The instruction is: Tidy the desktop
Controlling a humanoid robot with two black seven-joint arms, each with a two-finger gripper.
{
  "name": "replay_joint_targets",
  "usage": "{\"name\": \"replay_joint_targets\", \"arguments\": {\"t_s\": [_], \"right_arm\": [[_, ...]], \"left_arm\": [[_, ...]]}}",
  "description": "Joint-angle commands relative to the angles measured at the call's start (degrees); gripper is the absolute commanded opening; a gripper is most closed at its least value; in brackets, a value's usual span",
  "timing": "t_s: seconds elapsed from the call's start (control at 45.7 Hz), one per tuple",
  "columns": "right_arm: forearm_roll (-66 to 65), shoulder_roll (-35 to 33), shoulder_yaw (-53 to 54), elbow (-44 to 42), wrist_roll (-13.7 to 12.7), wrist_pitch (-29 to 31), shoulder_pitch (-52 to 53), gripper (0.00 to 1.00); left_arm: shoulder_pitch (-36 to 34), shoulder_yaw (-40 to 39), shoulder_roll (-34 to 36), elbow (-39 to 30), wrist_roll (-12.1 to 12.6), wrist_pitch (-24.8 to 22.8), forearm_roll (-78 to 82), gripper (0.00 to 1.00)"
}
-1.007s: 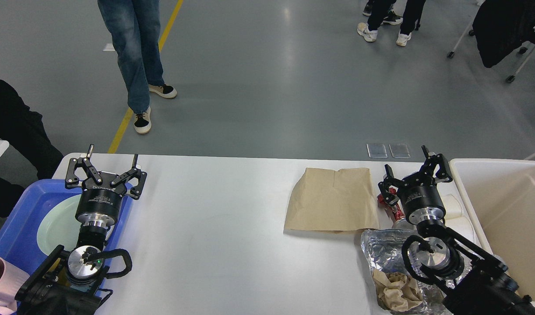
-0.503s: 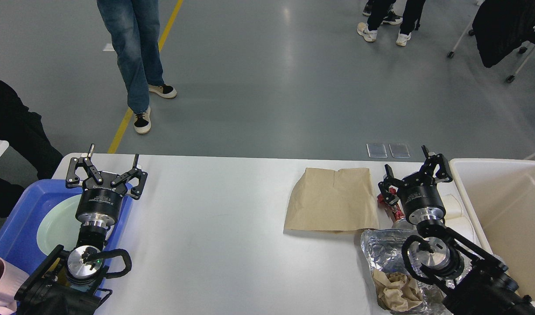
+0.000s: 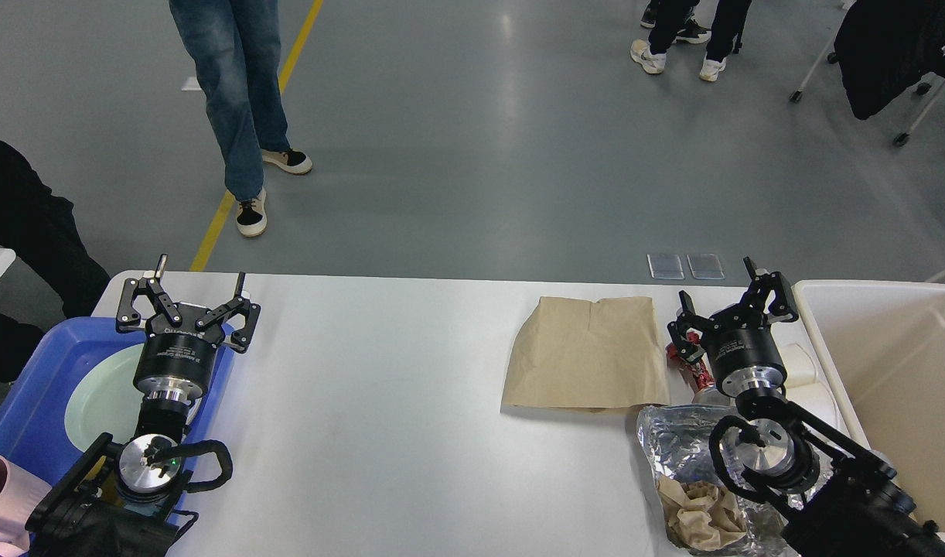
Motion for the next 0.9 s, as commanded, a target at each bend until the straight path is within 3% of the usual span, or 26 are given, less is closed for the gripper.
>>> {"name": "replay_joint_targets", "arguments": {"t_s": [0.0,0.372,0.875], "right_arm": [[0.01,-0.15,0.62,0.07,-0.08,-0.14,0.5,1.0],[0.09,-1.74,9.84,-1.6,-0.35,0.13,0.59,1.0],[0.01,-1.21,3.35,-1.95,-0.35,0.13,-3.54,1.0]], "left_arm": [[0.0,-0.16,0.0,0.0,-0.03,0.0,0.0,0.96],[0.0,-0.16,0.0,0.0,0.06,0.0,0.0,0.96],[0.0,-0.16,0.0,0.0,0.06,0.0,0.0,0.96]]}}
